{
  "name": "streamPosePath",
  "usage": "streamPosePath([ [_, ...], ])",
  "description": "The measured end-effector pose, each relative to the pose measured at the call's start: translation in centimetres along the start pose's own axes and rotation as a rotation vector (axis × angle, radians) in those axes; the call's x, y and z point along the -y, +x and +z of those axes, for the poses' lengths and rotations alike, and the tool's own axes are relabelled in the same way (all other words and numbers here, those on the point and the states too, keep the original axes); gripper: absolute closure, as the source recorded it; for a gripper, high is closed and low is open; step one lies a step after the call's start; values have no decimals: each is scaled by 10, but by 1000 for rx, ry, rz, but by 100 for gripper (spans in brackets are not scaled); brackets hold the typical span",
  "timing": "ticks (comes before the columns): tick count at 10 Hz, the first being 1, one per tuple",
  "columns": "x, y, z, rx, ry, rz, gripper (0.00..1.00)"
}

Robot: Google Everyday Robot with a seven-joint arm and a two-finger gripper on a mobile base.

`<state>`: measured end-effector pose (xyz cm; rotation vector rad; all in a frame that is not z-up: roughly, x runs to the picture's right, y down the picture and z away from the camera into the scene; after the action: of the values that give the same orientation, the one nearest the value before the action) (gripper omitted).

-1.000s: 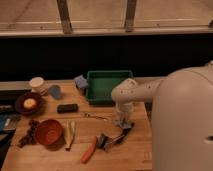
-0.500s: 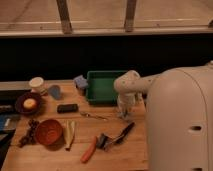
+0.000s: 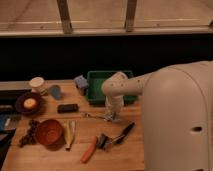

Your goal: Wipe table surface with towel

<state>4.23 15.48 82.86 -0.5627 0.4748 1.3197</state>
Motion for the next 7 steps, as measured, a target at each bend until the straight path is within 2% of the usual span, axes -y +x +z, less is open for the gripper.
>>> streamPosePath([
  [2, -5, 20, -5, -3, 10, 4, 100],
  [4, 17, 39, -6, -12, 33, 53, 100],
  [5, 33, 41, -4, -14, 46, 89, 100],
  [7, 61, 29, 1, -17, 73, 150, 100],
])
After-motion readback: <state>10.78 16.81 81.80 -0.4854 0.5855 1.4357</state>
